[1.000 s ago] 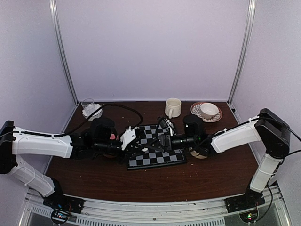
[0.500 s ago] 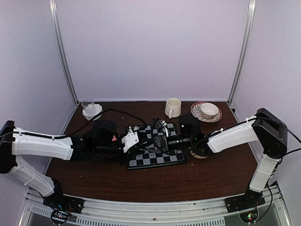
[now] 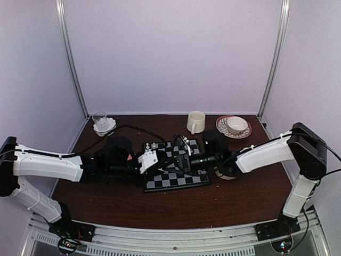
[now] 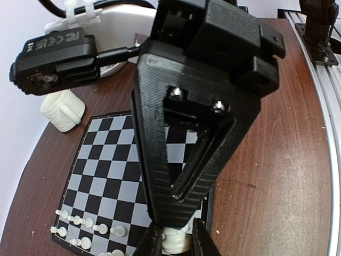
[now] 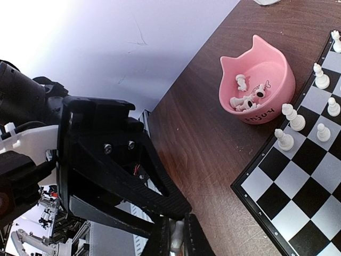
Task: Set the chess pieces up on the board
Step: Pass from the left arm to the right
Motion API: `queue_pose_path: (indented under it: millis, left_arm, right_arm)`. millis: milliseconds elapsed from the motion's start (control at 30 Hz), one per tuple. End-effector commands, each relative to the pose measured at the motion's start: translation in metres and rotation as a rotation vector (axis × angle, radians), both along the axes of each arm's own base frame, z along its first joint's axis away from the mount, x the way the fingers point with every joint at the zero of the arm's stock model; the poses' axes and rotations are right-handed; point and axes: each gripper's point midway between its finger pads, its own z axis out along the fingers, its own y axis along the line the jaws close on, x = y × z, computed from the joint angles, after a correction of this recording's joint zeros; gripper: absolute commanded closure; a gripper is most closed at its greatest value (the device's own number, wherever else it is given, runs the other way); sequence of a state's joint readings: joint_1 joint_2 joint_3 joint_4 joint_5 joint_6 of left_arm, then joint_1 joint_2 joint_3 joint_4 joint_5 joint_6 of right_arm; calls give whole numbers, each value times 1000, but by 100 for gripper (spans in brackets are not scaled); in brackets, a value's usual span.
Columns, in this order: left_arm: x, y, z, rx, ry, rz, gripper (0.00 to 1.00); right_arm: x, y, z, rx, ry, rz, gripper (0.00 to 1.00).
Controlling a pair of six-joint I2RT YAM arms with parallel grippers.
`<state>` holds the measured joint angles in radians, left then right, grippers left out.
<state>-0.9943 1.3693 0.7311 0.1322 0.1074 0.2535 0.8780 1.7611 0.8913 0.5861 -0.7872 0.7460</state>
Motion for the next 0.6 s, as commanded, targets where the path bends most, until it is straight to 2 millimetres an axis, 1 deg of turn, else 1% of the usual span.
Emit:
queue_pose_path:
  millis: [0, 100, 200, 267, 333, 433, 500, 567]
  left_arm:
    - [5, -2, 6, -22, -25, 16, 75]
    - [5, -2, 7, -28, -8, 24, 62]
    - [15, 4, 13, -26, 2, 105, 55]
    - [29, 16, 19, -45, -12, 209, 43]
    - [37, 28, 25, -89, -2, 268, 35]
    - [51, 51, 37, -176, 21, 370, 28]
    - [56, 64, 44, -226, 27, 419, 27]
    - [63, 78, 47, -264, 37, 496, 23]
  right_arm:
    - [-3, -4, 12, -9, -81, 1, 100]
    - [4, -10, 5, -73, -124, -36, 100]
    - [15, -22, -9, -214, -193, -91, 100]
    - [24, -33, -16, -317, -282, -127, 100]
    - [33, -43, -19, -427, -367, -164, 100]
    - [41, -55, -31, -586, -440, -188, 100]
    - [44, -58, -36, -651, -467, -191, 100]
    - [44, -58, -43, -713, -494, -180, 100]
